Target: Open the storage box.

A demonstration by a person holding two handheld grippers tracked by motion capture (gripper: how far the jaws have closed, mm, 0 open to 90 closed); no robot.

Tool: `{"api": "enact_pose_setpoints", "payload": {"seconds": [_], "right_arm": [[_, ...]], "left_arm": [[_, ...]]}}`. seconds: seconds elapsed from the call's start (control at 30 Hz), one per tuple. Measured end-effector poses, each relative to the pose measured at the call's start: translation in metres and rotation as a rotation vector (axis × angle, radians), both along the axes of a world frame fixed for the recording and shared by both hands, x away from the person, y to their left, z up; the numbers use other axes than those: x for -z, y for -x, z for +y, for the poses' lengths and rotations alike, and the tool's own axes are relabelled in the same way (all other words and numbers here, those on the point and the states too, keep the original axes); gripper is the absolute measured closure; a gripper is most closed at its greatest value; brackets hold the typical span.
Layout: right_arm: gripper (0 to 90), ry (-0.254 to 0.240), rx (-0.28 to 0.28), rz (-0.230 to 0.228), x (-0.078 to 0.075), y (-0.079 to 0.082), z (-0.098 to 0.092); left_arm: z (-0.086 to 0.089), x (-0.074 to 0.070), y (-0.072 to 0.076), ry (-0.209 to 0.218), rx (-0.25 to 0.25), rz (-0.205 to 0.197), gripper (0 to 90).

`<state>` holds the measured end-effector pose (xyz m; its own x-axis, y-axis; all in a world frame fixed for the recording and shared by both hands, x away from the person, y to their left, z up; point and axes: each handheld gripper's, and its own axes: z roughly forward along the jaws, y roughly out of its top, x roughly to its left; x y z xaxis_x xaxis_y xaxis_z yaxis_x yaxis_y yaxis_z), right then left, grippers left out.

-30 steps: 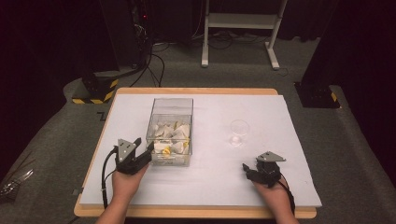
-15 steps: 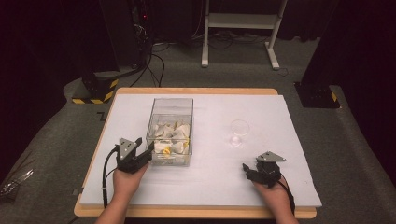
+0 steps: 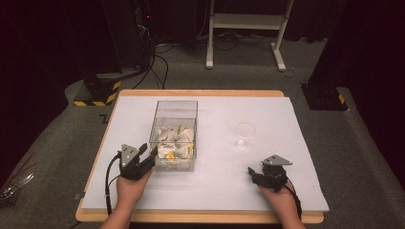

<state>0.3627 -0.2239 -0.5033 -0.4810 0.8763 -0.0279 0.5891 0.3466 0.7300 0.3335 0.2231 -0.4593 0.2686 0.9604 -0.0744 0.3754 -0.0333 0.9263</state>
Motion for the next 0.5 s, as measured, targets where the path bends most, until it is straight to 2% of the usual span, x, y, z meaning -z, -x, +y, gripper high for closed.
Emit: {"api": "enact_pose_setpoints", "payload": {"seconds": [0.5], "right_arm": [[34.0, 0.001, 0.000, -0.001, 0.000, 0.000, 0.000]], "left_arm": [[-0.001, 0.002, 0.014, -0.012, 0.003, -0.031, 70.0]]}}
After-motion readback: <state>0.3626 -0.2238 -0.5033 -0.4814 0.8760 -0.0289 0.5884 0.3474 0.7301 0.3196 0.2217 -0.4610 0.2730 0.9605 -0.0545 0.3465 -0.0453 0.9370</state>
